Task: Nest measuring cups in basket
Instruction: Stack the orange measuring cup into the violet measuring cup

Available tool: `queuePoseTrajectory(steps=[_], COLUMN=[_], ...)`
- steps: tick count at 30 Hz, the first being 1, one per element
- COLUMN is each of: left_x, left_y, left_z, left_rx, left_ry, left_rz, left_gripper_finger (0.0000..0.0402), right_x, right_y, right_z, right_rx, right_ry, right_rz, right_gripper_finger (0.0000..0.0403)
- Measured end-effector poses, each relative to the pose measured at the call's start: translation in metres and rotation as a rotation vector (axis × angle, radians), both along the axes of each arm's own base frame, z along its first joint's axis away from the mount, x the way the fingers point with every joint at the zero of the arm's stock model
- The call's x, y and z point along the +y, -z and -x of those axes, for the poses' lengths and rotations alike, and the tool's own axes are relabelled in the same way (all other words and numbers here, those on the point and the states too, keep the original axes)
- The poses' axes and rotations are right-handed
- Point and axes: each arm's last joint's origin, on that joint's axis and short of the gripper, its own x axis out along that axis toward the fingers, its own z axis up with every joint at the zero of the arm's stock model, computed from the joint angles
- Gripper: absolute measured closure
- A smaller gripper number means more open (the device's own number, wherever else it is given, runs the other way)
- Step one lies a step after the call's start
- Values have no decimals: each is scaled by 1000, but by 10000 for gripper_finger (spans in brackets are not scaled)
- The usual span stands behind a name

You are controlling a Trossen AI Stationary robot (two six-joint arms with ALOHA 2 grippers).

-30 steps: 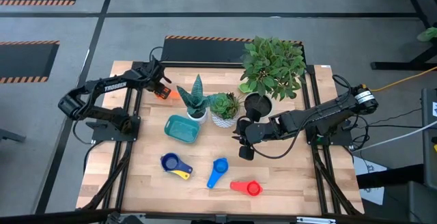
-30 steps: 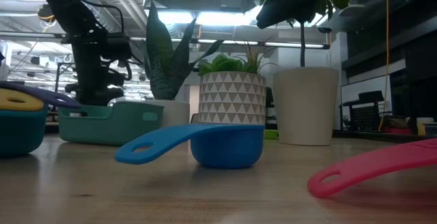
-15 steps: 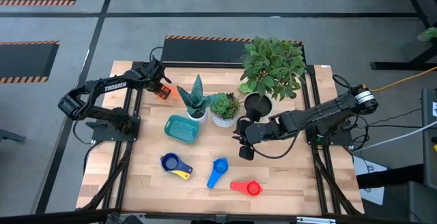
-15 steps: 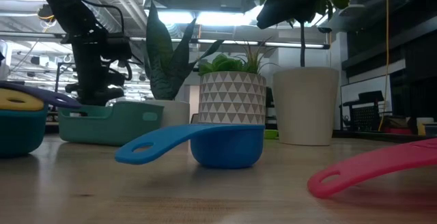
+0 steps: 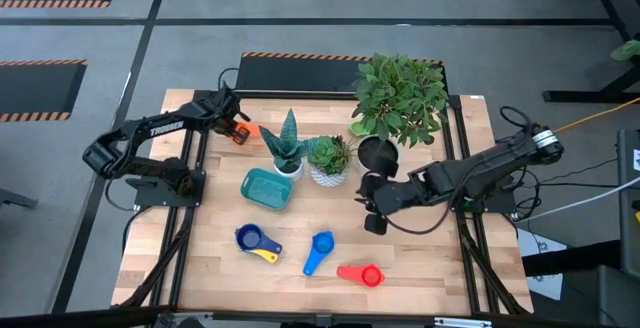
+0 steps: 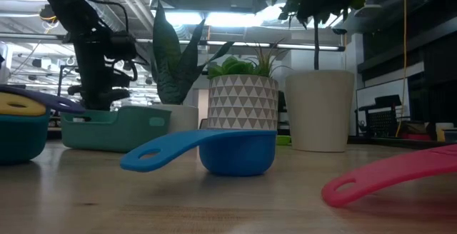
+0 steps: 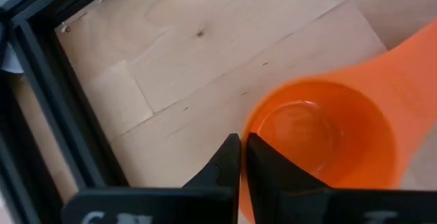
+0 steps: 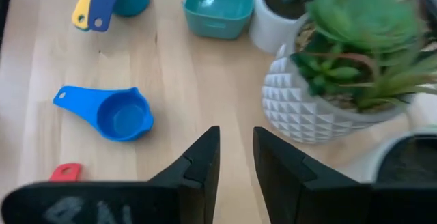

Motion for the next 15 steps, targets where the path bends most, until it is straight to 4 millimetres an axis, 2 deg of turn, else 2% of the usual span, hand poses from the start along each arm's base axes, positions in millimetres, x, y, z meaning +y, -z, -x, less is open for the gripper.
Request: queuePoseTrajectory(steps=[7, 12, 15], left_x=[-20, -39, -50], left_y=[-24, -47, -58], left_z=[12, 11, 13], left_rx=[-65, -321, -422], left_ry=[12, 68, 39], left_rz=[-16, -22, -31], left_gripper_finger=[399, 400, 400], right_x=[1, 1, 1], right_y=[-5, -3, -4], right_z=[7, 5, 5], right_rx=[-9, -7, -14], right_ry=[21, 22, 24], right_rz=[0, 1, -3], right_gripper_finger=[309, 309, 309])
